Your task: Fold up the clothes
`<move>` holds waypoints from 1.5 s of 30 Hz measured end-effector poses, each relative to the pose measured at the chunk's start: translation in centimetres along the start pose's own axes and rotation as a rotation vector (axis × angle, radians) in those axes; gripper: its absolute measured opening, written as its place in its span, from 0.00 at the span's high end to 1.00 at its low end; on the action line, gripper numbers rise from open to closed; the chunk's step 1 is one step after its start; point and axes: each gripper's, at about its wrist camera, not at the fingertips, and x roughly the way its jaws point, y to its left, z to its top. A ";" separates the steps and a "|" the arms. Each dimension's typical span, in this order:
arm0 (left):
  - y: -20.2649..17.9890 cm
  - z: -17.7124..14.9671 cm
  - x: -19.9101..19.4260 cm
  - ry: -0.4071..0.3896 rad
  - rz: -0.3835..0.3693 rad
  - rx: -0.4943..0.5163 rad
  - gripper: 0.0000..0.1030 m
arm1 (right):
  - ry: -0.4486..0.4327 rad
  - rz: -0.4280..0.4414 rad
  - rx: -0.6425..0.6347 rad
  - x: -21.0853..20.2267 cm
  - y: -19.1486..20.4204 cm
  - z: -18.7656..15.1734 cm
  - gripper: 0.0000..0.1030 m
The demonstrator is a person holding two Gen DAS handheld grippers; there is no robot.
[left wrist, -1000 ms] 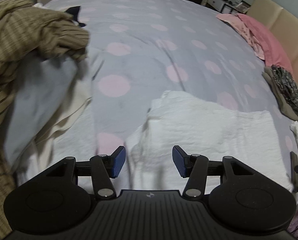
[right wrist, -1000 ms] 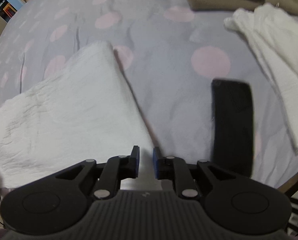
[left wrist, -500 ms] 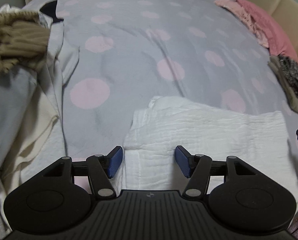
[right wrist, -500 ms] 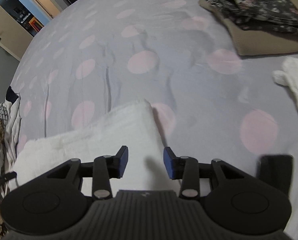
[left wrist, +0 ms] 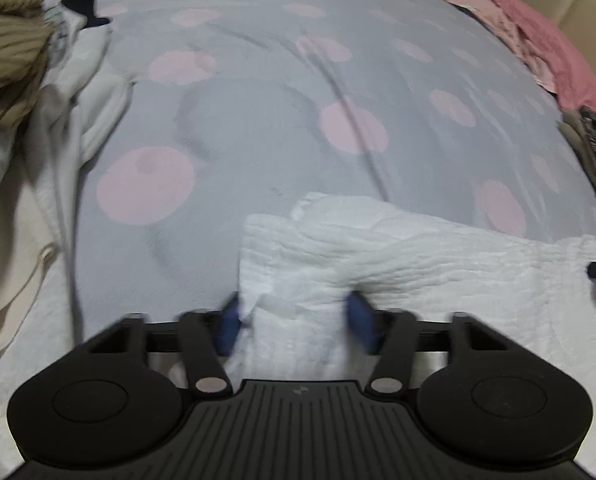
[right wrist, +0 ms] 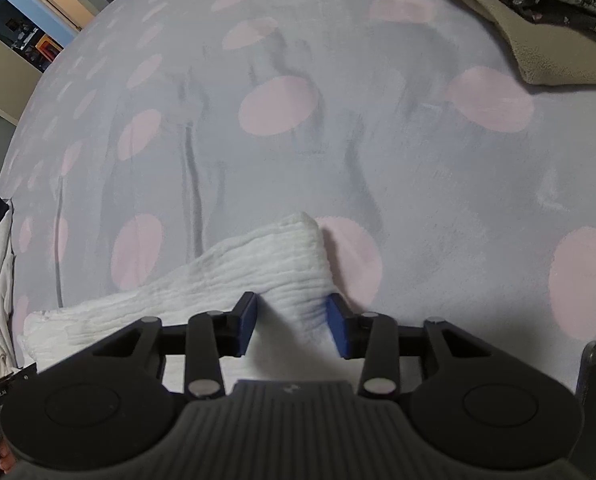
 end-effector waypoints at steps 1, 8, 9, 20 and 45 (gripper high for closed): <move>-0.2 0.0 -0.2 -0.002 -0.003 0.007 0.77 | -0.003 -0.002 -0.006 -0.1 0.1 -0.1 0.80; -1.6 0.4 -1.7 -0.048 0.092 0.035 0.87 | -0.058 0.019 -0.013 -2.5 0.5 -0.1 0.94; -1.6 0.4 -1.7 -0.049 0.094 0.042 0.85 | -0.071 0.021 -0.017 -3.0 0.6 -0.1 0.94; -1.4 -0.1 -5.3 -0.159 0.088 -0.010 0.55 | -0.077 0.026 -0.064 -3.6 -0.2 -0.9 0.60; -1.3 -3.8 -9.9 -0.125 0.000 0.036 0.64 | 0.012 0.098 -0.223 -8.7 5.8 -4.8 0.90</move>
